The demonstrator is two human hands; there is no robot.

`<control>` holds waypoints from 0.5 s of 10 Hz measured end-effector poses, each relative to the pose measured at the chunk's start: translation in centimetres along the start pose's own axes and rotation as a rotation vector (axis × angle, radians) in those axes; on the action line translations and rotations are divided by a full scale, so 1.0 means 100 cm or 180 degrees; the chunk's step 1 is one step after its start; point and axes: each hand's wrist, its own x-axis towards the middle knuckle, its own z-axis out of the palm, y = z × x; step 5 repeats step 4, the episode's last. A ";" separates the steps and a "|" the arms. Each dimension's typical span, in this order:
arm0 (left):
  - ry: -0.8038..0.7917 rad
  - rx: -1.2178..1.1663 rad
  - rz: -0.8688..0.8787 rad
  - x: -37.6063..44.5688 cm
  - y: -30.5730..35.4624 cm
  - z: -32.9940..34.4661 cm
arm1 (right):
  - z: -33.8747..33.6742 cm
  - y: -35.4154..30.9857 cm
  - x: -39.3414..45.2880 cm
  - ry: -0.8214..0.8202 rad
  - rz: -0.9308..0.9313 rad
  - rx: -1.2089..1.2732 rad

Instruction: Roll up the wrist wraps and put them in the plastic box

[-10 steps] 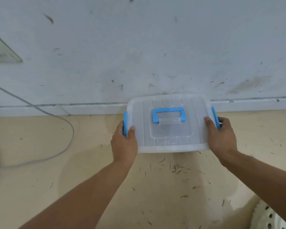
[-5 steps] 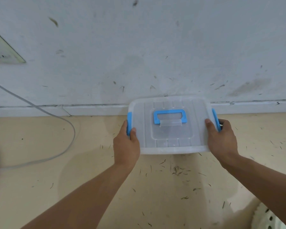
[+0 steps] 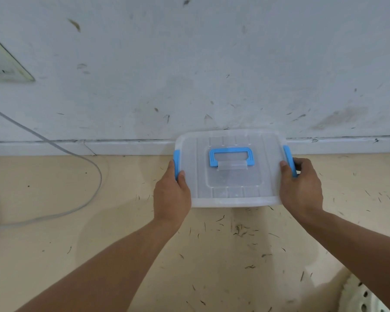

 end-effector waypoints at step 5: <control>-0.1325 0.0680 -0.0191 0.033 0.012 -0.053 | -0.023 -0.025 0.009 -0.0797 0.0345 -0.0554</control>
